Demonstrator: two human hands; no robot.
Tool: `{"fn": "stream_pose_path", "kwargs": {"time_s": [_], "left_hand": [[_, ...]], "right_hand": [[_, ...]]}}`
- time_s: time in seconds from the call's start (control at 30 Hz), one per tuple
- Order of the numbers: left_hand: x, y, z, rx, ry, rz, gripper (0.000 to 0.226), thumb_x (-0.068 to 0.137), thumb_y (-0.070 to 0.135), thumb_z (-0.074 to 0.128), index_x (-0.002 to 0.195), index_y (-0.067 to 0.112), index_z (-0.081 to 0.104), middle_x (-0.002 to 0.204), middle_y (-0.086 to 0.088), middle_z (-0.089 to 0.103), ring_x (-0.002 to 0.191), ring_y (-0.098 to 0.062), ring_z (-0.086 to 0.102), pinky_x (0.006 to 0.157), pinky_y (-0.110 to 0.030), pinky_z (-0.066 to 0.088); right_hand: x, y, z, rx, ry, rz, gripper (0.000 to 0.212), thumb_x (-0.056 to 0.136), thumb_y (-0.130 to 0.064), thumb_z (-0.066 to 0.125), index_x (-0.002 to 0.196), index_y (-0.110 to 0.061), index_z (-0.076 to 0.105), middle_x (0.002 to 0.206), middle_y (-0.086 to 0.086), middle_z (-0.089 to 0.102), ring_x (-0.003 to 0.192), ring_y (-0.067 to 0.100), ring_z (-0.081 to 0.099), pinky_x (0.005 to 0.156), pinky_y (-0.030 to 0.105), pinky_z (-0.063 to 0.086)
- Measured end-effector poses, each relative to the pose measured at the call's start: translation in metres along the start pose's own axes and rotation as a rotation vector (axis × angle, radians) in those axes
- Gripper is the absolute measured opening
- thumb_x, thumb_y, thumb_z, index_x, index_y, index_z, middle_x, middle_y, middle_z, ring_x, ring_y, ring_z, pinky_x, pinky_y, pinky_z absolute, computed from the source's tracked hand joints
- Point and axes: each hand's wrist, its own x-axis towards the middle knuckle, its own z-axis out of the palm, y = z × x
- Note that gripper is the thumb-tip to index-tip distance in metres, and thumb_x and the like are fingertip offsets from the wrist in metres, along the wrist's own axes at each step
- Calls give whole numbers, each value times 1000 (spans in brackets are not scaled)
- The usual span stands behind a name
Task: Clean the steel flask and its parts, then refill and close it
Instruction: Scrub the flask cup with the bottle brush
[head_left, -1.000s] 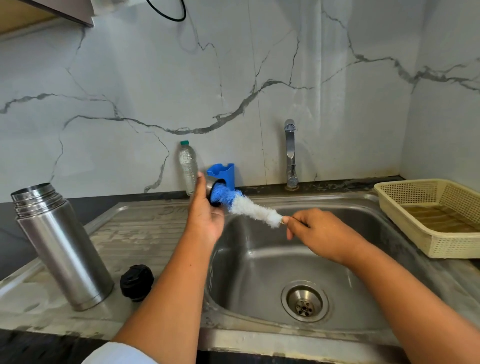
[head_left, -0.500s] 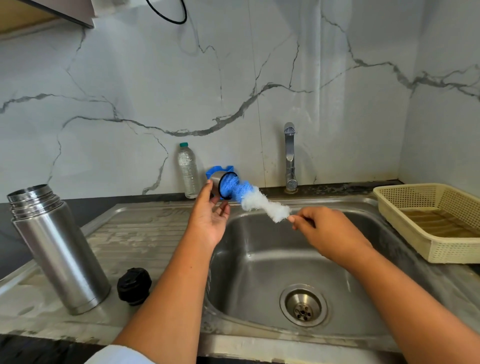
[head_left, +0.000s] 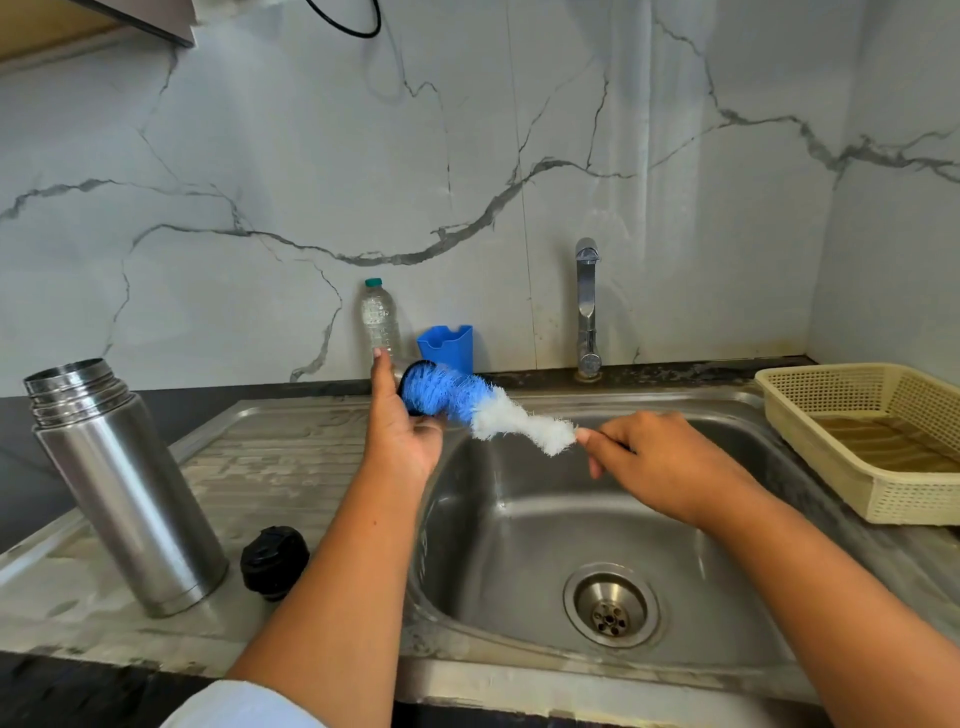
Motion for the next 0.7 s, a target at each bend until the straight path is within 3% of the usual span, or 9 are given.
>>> {"fn": "stream_pose_path", "kwargs": {"time_s": [0.13,0.27,0.37,0.53,0.7], "left_hand": [[-6,-13,7,52,-88,-78,64,87,56,73,132,11,60,104,-15,75,86,-24,75,83,-50,63],[-1,0,1,-32,-13,25,60,93,50,70,135,8,58,119,-19,73,104,-27,75,92,-45,61],[-6,-5,-3,51,-38,23,48,97,44,67,131,11,60,123,-17,73,112,-27,72,101,-42,57],[-8,-9,9,-95,-3,4,53,95,47,69,130,9,57,124,-19,70,112,-30,70,102,-44,56],[3,0,-4,-228,57,-6,67,95,54,66,140,6,52,122,-19,69,111,-32,69,97,-48,58]], "right_hand": [[0,-2,7,94,-54,9,46,104,-52,43,79,-26,71,55,-6,52,46,6,45,54,26,38],[0,6,0,238,-84,41,46,103,-52,45,79,-24,73,58,-4,50,52,10,45,60,31,40],[1,-3,5,373,-113,48,47,103,-51,45,82,-20,73,57,-3,49,53,13,42,58,31,38],[4,-4,9,339,-41,80,45,104,-48,44,81,-21,72,55,-6,49,45,7,41,55,26,38],[1,6,5,278,-81,38,31,103,-46,47,89,-27,67,65,-2,56,55,10,47,59,30,40]]}}
